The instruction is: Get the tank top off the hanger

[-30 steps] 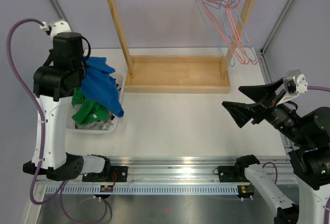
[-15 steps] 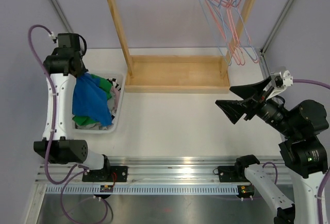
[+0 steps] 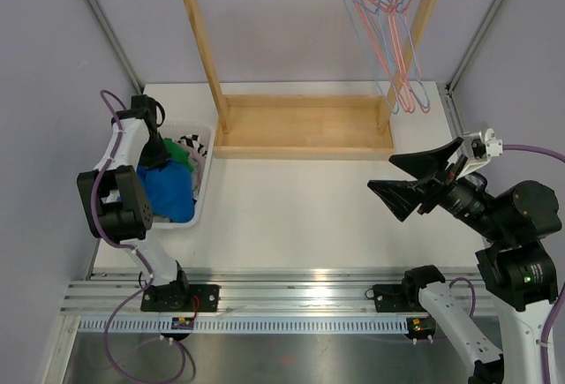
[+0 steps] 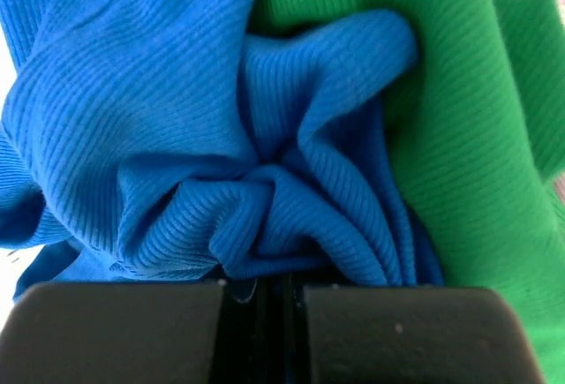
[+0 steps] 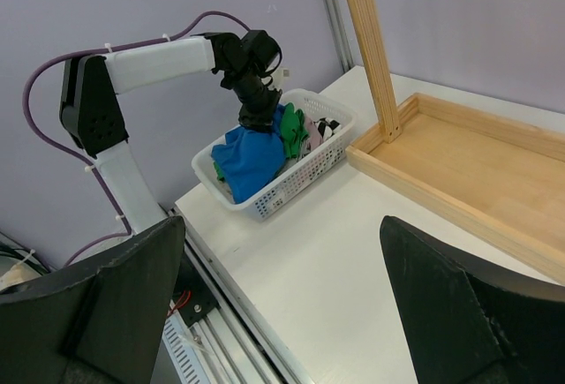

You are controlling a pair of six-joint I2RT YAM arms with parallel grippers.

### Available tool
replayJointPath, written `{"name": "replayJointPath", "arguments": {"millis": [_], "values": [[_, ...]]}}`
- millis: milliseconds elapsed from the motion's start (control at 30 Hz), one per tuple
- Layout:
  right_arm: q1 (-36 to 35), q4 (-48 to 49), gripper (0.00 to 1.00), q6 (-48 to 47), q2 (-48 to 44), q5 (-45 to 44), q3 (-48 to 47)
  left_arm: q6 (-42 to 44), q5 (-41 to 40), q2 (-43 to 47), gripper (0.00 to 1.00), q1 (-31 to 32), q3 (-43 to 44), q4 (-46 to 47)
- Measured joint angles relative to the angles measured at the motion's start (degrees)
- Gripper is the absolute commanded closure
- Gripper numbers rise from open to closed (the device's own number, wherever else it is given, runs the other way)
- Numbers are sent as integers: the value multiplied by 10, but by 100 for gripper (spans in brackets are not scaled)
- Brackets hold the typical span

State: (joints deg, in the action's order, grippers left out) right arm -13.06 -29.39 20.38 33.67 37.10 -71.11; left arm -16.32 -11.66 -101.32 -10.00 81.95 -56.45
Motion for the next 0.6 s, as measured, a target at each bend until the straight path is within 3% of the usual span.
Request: {"name": "replayJointPath", "arguments": {"millis": [100,133,233,267,367,600], "values": [[0,0,0,0,-1,1,1,0,16,7,74,0,6,0],[0,0,0,0,-1,1,3,1,22,12,59,0,9,-1],[0,-5,1,0,-1,-1,6,-1,36,34,36,2,20,-10],[0,-5,0,0,-1,-3,6,-3,39,47,22,3,27,-14],[0,-14,0,-1,0,-22,6,-8,39,94,1,7,55,-30],[0,-94,1,-8,15,-128,6,-5,35,266,1,12,114,-56]]}}
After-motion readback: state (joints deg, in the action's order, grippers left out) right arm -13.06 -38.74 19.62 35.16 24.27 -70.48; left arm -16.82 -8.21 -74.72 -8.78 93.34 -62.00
